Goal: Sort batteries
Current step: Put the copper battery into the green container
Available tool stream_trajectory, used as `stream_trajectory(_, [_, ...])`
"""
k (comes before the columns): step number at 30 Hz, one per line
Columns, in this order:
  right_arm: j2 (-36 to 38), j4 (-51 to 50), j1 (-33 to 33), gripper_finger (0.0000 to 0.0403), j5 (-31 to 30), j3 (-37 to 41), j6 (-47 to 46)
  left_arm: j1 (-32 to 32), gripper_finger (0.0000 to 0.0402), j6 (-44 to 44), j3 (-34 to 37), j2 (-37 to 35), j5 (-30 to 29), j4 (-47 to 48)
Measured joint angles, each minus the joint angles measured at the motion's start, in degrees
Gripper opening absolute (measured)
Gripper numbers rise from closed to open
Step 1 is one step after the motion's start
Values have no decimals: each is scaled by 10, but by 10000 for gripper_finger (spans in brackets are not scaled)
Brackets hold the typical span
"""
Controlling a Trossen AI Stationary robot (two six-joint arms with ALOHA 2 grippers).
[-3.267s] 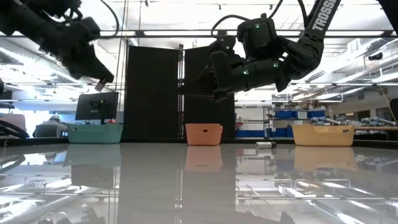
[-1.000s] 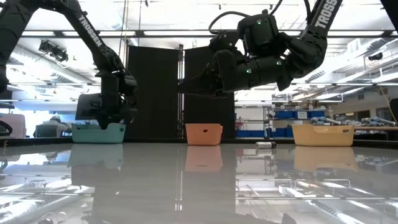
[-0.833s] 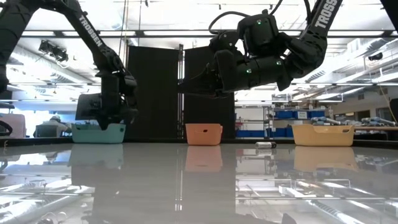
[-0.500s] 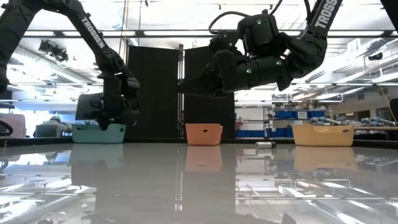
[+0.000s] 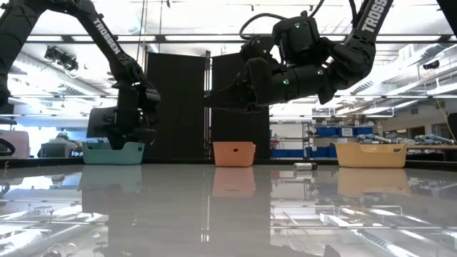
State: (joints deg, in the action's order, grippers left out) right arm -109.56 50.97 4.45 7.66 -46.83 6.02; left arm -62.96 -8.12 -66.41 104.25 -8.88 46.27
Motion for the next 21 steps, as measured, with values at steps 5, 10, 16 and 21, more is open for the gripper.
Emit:
stream_trajectory(5, [0, -1, 0, 7, 0, 0, 0, 0, 118, 3, 0, -31, -5, -6])
stream_trajectory(10, [0, -2, 0, 7, 0, 0, 0, 0, 151, 1, -1, -64, -7, -11])
stream_trajectory(16, [0, -6, 0, 7, 0, 0, 0, 2, 203, 1, 7, -65, 11, -19])
stream_trajectory(21, [0, -7, 0, 7, 0, 0, 0, 6, 207, 32, 12, -64, 18, -22])
